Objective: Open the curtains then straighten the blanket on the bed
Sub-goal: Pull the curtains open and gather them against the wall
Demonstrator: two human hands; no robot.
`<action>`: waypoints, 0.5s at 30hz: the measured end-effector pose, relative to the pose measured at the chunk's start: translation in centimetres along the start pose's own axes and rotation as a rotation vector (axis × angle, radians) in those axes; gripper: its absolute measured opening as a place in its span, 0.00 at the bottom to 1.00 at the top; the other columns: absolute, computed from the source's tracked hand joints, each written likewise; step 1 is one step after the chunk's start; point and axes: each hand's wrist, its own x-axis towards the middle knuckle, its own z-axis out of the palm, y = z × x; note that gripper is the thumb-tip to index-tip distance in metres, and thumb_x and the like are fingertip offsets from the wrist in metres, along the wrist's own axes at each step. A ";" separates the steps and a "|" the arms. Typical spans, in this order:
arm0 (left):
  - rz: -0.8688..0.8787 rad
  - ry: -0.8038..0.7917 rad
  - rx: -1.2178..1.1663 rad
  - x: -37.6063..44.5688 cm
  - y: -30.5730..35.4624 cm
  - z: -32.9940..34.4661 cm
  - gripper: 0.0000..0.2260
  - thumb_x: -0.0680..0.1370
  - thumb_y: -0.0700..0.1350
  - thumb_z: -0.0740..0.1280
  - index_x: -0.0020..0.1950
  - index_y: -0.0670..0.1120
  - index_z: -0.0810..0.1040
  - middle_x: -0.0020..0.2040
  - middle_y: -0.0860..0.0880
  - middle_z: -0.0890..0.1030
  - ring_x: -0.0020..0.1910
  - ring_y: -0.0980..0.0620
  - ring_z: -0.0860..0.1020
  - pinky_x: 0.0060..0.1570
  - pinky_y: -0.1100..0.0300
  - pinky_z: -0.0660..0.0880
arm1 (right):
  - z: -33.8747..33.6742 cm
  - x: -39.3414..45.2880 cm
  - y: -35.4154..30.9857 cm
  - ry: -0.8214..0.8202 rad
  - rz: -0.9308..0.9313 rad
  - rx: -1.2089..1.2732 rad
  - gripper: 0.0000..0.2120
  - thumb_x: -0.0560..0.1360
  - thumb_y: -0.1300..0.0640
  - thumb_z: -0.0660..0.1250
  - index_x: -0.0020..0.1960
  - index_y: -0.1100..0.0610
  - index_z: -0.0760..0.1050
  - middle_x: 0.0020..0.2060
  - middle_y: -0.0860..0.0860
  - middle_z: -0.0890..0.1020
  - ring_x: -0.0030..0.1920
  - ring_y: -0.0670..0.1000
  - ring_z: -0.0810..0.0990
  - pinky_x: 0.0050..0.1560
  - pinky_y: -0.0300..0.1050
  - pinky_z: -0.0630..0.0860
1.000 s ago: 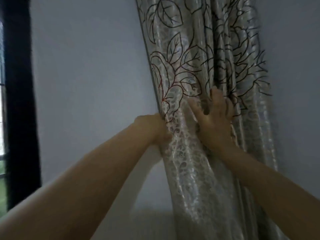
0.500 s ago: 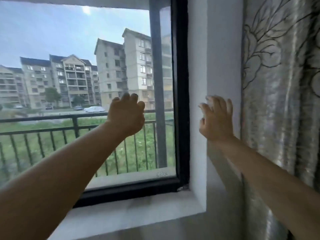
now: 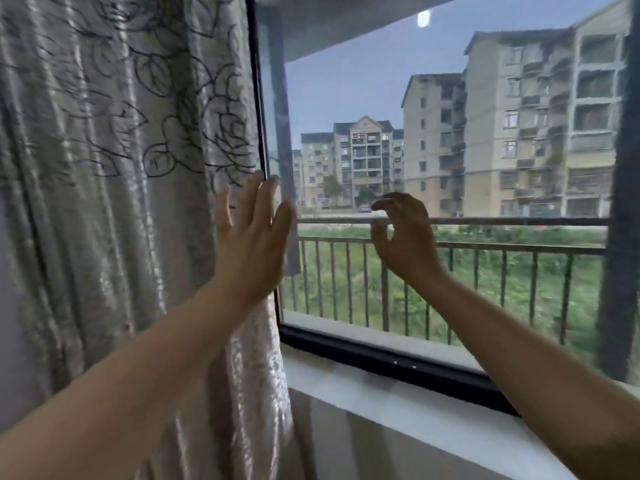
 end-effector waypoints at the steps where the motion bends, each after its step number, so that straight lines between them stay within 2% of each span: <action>1: -0.044 0.000 0.027 -0.4 -1.7 0.8 0.23 0.65 0.31 0.63 0.59 0.41 0.68 0.60 0.31 0.77 0.72 0.38 0.61 0.57 0.30 0.66 | 2.6 0.7 -1.0 -0.022 -0.006 0.084 0.12 0.71 0.63 0.65 0.53 0.66 0.77 0.55 0.63 0.79 0.58 0.63 0.74 0.57 0.49 0.69; 3: -0.195 -0.071 0.011 -0.9 -3.8 2.4 0.26 0.68 0.35 0.67 0.65 0.40 0.66 0.63 0.31 0.74 0.69 0.33 0.63 0.60 0.29 0.66 | 6.7 1.6 -2.2 -0.102 0.007 0.200 0.14 0.73 0.60 0.66 0.57 0.63 0.75 0.57 0.61 0.77 0.59 0.61 0.73 0.56 0.47 0.66; 4: -0.313 -0.133 -0.028 -1.0 -5.1 3.5 0.27 0.71 0.41 0.68 0.68 0.39 0.64 0.66 0.31 0.70 0.69 0.32 0.63 0.63 0.30 0.63 | 9.4 2.6 -2.9 -0.142 0.000 0.269 0.17 0.73 0.57 0.66 0.60 0.62 0.73 0.59 0.60 0.76 0.61 0.60 0.71 0.57 0.47 0.66; 6: -0.543 -0.228 -0.173 -0.7 -6.5 5.5 0.35 0.73 0.55 0.65 0.73 0.41 0.57 0.72 0.35 0.60 0.72 0.36 0.57 0.70 0.36 0.56 | 13.4 4.0 -3.9 -0.221 0.023 0.385 0.24 0.73 0.52 0.66 0.66 0.60 0.67 0.63 0.59 0.73 0.65 0.59 0.68 0.61 0.49 0.66; 7: -0.633 -0.234 -0.225 -0.4 -7.3 6.8 0.38 0.72 0.58 0.66 0.74 0.41 0.54 0.73 0.36 0.57 0.73 0.37 0.55 0.71 0.38 0.55 | 15.6 5.0 -4.4 -0.259 0.043 0.462 0.27 0.73 0.50 0.66 0.68 0.59 0.64 0.65 0.58 0.70 0.66 0.57 0.67 0.62 0.48 0.66; 9: -0.719 -0.202 -0.258 0.4 -8.8 9.1 0.41 0.69 0.59 0.69 0.74 0.42 0.55 0.73 0.37 0.58 0.72 0.38 0.57 0.70 0.40 0.57 | 19.1 7.0 -5.0 -0.305 0.082 0.596 0.31 0.72 0.48 0.65 0.70 0.57 0.59 0.66 0.57 0.69 0.65 0.55 0.68 0.60 0.46 0.67; 12: -0.806 -0.169 -0.216 1.5 -11.8 12.7 0.40 0.67 0.58 0.71 0.72 0.42 0.59 0.71 0.37 0.61 0.71 0.38 0.59 0.69 0.40 0.60 | 23.8 9.9 -5.7 -0.353 0.107 0.765 0.33 0.70 0.48 0.68 0.69 0.53 0.58 0.57 0.54 0.74 0.53 0.52 0.76 0.48 0.43 0.73; 15: -0.960 -0.115 -0.210 0.9 -14.9 15.9 0.42 0.67 0.58 0.72 0.73 0.42 0.57 0.72 0.37 0.59 0.72 0.38 0.58 0.71 0.41 0.58 | 28.2 11.4 -6.1 -0.326 0.138 0.980 0.22 0.69 0.50 0.69 0.60 0.47 0.64 0.48 0.46 0.79 0.46 0.42 0.79 0.43 0.40 0.77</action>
